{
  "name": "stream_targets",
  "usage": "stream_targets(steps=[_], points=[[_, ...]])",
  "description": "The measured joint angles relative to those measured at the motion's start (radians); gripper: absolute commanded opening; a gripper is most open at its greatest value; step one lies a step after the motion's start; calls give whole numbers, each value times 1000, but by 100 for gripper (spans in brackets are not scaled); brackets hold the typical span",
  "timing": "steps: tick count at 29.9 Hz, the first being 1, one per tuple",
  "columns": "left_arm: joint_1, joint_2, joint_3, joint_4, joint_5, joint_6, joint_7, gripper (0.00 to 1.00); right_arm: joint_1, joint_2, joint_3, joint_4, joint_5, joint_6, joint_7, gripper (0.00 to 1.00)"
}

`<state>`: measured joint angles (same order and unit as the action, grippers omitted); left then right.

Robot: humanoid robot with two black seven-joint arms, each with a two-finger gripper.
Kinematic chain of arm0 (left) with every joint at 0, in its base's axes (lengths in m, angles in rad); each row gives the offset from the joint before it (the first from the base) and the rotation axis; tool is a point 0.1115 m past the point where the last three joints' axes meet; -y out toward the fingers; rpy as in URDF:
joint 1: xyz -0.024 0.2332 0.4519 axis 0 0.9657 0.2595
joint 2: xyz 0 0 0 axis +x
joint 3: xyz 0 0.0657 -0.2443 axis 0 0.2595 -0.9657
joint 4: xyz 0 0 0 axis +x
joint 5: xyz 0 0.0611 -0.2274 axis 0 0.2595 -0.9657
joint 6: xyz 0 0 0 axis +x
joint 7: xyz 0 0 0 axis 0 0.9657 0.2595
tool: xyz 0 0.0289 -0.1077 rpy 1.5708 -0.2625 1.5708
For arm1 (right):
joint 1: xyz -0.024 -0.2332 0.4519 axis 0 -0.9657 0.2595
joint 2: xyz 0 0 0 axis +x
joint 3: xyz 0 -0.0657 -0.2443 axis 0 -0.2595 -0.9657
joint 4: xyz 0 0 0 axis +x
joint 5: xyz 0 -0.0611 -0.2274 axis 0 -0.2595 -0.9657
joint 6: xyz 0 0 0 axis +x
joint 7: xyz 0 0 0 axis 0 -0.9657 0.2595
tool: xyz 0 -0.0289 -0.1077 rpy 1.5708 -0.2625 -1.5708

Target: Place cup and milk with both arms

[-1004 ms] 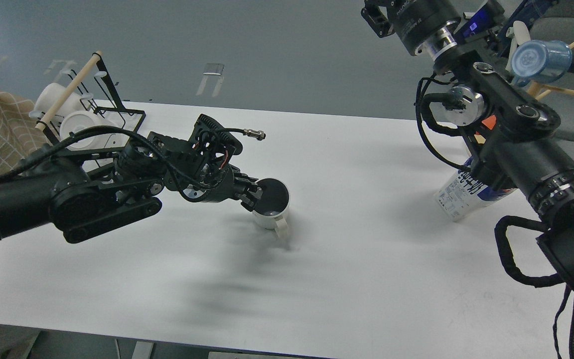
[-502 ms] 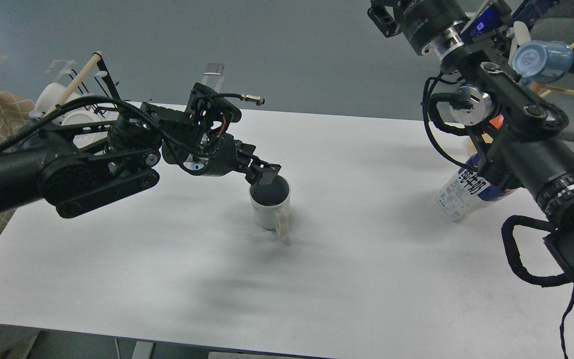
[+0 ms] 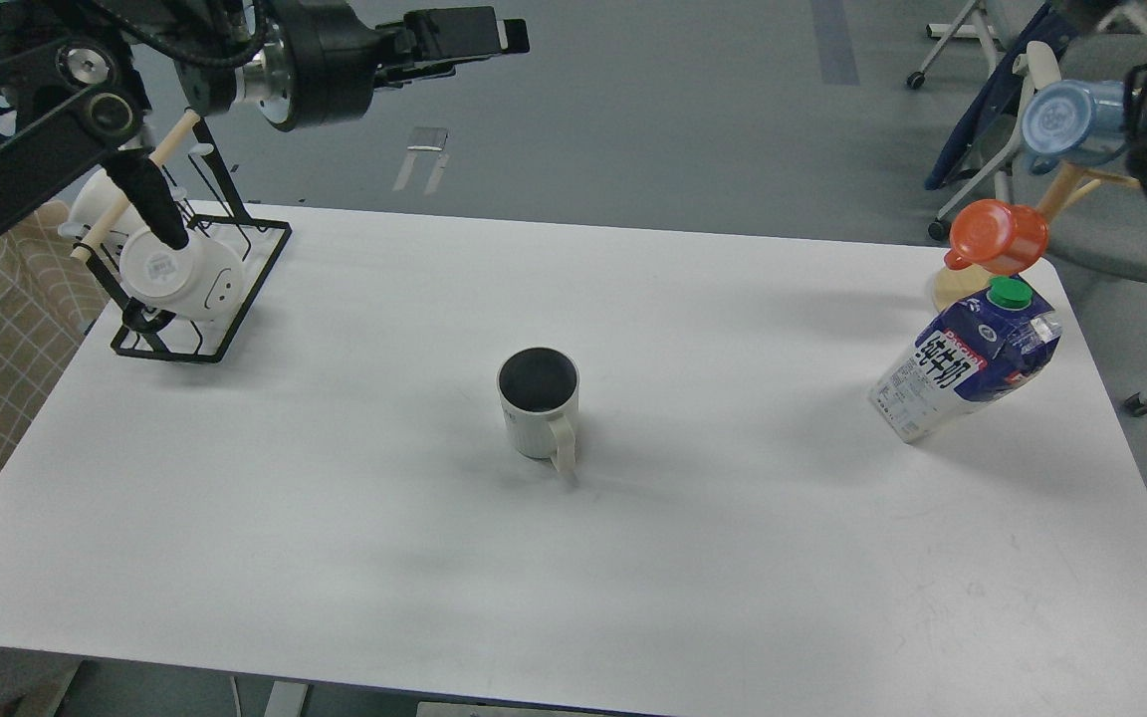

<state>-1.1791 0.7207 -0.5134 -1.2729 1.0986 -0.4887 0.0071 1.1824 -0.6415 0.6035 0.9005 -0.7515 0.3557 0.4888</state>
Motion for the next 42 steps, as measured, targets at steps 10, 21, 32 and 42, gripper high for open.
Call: stream_targets(steps=[10, 21, 32, 42], points=[[37, 1, -21, 23, -478, 59, 44, 98, -232, -451, -15, 356, -360, -162, 0, 100], [73, -5, -27, 26, -580, 111, 41, 98, -631, -600, -18, 437, -764, -723, 0, 100], [103, -7, -27, 20, -576, 106, 40, 98, -842, -584, -26, 451, -926, -844, 0, 100], [114, -10, -27, 16, -574, 105, 40, 98, -864, -461, -23, 381, -1020, -845, 0, 100]])
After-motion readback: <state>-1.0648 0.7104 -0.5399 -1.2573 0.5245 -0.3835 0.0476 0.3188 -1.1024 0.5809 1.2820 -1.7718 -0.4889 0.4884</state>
